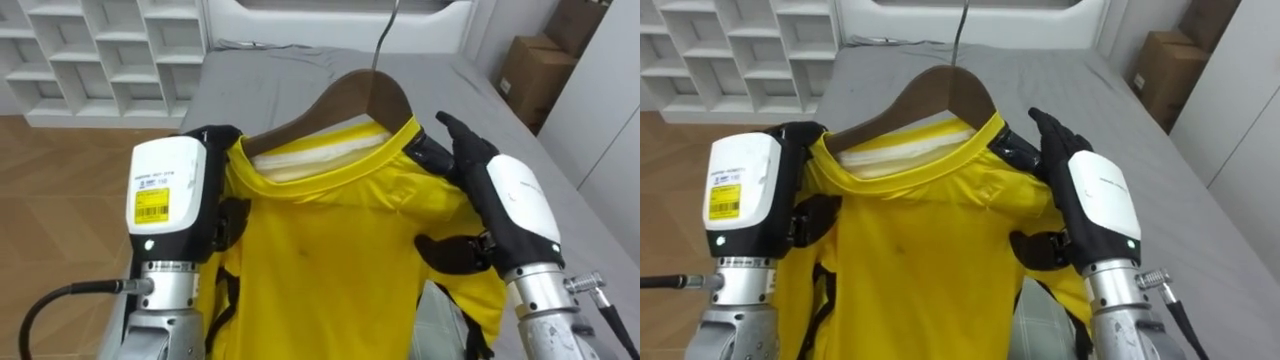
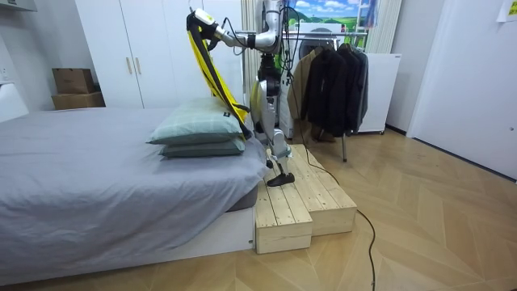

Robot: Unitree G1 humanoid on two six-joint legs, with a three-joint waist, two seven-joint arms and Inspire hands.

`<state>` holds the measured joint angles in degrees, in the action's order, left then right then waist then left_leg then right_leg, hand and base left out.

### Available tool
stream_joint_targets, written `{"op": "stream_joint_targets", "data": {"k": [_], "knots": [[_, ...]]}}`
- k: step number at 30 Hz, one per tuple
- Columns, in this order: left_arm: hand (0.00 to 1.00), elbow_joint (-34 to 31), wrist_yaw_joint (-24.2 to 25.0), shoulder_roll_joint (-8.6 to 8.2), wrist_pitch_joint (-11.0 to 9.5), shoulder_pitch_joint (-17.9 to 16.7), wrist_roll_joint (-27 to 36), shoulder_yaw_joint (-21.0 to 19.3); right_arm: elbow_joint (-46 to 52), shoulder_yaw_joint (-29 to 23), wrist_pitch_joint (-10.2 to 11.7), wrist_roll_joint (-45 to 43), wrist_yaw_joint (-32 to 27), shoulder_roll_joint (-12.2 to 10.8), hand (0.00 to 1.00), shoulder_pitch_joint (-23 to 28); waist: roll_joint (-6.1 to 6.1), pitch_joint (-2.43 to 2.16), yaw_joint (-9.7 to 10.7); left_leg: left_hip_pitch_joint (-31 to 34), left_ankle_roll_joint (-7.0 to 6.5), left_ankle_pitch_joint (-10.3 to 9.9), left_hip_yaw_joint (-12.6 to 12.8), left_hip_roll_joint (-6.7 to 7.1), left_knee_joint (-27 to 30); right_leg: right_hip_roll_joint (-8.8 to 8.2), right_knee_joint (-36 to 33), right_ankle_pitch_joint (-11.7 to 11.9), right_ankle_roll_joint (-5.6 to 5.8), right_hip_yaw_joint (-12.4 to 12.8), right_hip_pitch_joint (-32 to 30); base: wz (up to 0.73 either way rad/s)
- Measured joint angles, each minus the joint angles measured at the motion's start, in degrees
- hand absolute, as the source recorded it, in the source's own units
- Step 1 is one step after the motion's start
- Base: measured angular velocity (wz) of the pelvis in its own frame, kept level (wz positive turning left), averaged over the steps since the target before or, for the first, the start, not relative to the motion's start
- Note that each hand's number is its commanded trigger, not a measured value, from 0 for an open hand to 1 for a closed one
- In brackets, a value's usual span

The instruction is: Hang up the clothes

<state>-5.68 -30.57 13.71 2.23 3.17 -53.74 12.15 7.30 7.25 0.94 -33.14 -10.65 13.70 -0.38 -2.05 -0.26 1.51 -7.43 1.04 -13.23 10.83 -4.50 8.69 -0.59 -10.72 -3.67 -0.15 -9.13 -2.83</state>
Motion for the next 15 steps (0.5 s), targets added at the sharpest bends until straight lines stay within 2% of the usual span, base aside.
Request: {"op": "stream_joint_targets", "data": {"k": [5, 15], "knots": [[1.00, -0.08, 0.05, -0.11, 0.03, 0.00, 0.00, -0.37, -1.94, -0.09, 0.00, 1.99, 0.01, -0.01, 0.00, -1.96, -0.44, 0.38, -0.47, 0.23, 0.00, 0.00, -0.24, 0.00, 0.01, -0.12, 0.11, 0.00, 0.01, -0.50, 0.00, 0.04], [1.00, -0.16, 0.48, -0.89, 0.03, 0.00, -0.73, -0.54, -3.03, -0.37, 0.16, 1.98, 0.01, -0.04, 0.00, -2.89, -0.42, 0.41, -0.21, 0.54, 0.00, 0.00, -0.74, 0.04, 0.05, -0.24, 0.18, -0.10, 0.16, -1.00, 0.00, 0.02]]}}
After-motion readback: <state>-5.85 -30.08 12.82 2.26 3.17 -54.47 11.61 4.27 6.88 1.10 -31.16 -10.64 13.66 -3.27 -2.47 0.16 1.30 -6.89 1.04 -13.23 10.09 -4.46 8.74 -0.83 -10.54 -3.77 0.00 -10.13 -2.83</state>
